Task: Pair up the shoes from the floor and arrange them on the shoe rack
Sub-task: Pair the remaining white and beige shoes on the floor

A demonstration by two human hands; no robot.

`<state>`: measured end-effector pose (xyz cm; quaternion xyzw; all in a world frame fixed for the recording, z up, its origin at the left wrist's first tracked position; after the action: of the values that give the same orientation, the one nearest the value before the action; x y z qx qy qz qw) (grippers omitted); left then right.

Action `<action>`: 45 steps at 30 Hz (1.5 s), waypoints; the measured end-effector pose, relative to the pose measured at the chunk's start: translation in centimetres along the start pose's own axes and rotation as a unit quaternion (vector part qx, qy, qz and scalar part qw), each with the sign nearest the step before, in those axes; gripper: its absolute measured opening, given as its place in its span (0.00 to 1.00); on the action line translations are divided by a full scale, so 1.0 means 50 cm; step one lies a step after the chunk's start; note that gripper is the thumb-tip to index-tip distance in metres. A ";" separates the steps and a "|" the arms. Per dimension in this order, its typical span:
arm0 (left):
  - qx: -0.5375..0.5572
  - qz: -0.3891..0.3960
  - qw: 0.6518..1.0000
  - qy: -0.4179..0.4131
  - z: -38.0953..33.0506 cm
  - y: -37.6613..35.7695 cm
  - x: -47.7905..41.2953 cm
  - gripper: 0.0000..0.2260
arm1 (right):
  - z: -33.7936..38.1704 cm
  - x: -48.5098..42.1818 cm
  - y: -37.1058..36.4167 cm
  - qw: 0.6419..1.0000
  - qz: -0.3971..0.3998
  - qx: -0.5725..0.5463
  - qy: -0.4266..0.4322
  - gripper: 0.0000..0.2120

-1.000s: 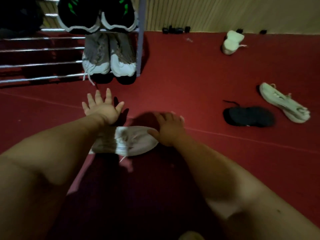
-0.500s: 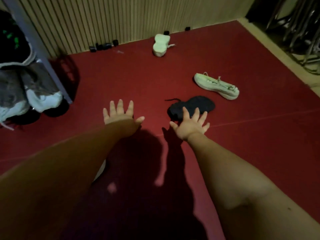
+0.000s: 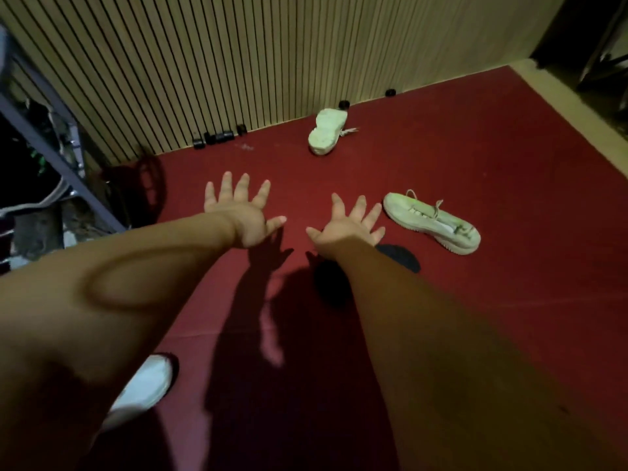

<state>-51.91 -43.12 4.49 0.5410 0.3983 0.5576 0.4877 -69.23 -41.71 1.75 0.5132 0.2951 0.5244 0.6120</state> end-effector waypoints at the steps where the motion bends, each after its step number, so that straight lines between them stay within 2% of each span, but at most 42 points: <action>1: -0.007 0.002 1.000 -0.004 -0.006 0.028 -0.009 0.33 | 0.006 -0.009 0.031 1.000 0.000 0.000 0.003 0.38; 7: -0.015 0.008 1.000 -0.025 0.006 0.165 -0.046 0.34 | 0.022 -0.073 0.179 1.000 0.006 0.028 -0.010 0.39; 12: 0.013 0.021 1.000 0.000 0.058 0.151 -0.131 0.35 | 0.064 -0.165 0.197 0.999 0.006 0.034 -0.013 0.38; 18: 0.107 0.087 0.990 0.036 0.057 0.028 -0.283 0.35 | 0.080 -0.300 0.125 0.998 0.034 0.045 -0.033 0.38; 22: 0.128 0.118 0.984 0.027 0.035 -0.080 -0.411 0.38 | 0.073 -0.444 0.054 0.996 0.046 0.052 -0.052 0.39; 25: 0.142 0.159 0.976 0.052 0.030 -0.178 -0.491 0.39 | 0.074 -0.551 -0.013 0.996 0.055 0.052 -0.052 0.41; 32: 0.155 0.247 0.951 0.105 0.037 -0.361 -0.609 0.48 | 0.091 -0.761 -0.173 0.995 0.070 0.053 -0.040 0.38; 36: 0.189 0.237 0.945 0.124 0.037 -0.384 -0.666 0.56 | 0.123 -0.867 -0.217 0.997 0.057 0.035 -0.039 0.41; 38: 0.172 0.227 0.951 0.122 0.038 -0.393 -0.686 0.59 | 0.144 -0.909 -0.243 0.996 0.070 0.016 -0.051 0.42; 40: 0.170 0.231 0.949 0.128 0.040 -0.404 -0.694 0.60 | 0.159 -0.935 -0.267 0.993 0.093 0.043 -0.050 0.43; 45: 0.182 0.244 0.944 0.126 0.036 -0.414 -0.691 0.59 | 0.151 -0.937 -0.264 0.995 0.024 0.016 -0.097 0.33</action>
<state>-49.92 -72.64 -22.86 0.6267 0.4068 0.6409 0.1762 -70.90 -87.38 -16.66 0.5780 0.2305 0.4819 0.6168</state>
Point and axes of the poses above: each hand's wrist, its own x-axis away from the middle knuckle, its own y-axis out of the back of the hand, z = x × y, the point moved 10 cm from there along -x, towards the middle knuckle, and after that the axes turned 11 degrees about -z, right-handed, at the moved point
